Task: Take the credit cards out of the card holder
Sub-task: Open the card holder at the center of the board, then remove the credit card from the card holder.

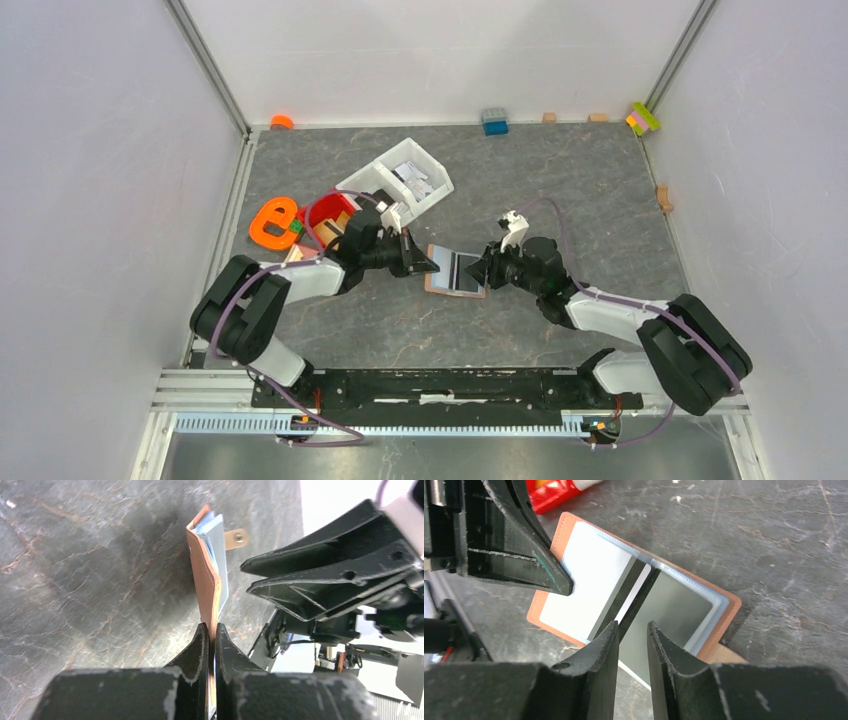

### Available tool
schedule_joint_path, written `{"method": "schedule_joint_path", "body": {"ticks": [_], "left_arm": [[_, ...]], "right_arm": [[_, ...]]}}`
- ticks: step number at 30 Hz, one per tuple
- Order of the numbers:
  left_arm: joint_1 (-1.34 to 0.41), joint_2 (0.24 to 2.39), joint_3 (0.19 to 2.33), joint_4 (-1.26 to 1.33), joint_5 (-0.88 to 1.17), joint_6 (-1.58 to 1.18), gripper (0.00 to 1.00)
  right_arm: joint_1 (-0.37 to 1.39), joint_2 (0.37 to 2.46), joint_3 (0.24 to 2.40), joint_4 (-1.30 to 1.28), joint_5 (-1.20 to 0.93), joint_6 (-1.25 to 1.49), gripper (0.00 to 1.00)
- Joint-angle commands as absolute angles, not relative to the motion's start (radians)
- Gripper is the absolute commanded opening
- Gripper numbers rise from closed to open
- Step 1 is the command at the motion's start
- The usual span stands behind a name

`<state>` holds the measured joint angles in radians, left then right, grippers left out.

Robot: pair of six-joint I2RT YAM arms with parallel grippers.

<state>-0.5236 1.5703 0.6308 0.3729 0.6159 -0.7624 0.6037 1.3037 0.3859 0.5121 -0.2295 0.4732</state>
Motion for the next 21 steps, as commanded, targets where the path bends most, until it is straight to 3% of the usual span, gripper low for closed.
{"method": "schedule_joint_path", "body": {"ticks": [1, 5, 13, 21], "left_arm": [[-0.498, 1.484, 0.582, 0.646, 0.71, -0.873, 0.02], [-0.492, 1.466, 0.535, 0.815, 0.755, -0.945, 0.02], [-0.491, 1.47, 0.497, 1.016, 0.8, -1.033, 0.02], [-0.492, 1.498, 0.488, 1.147, 0.841, -1.096, 0.02]], "right_arm": [[0.577, 1.253, 0.341, 0.721, -0.372, 0.544, 0.33], [0.543, 1.245, 0.297, 0.846, -0.464, 0.616, 0.35], [0.477, 1.344, 0.226, 1.227, -0.64, 0.834, 0.49], [0.454, 1.383, 0.217, 1.328, -0.684, 0.905, 0.55]]}}
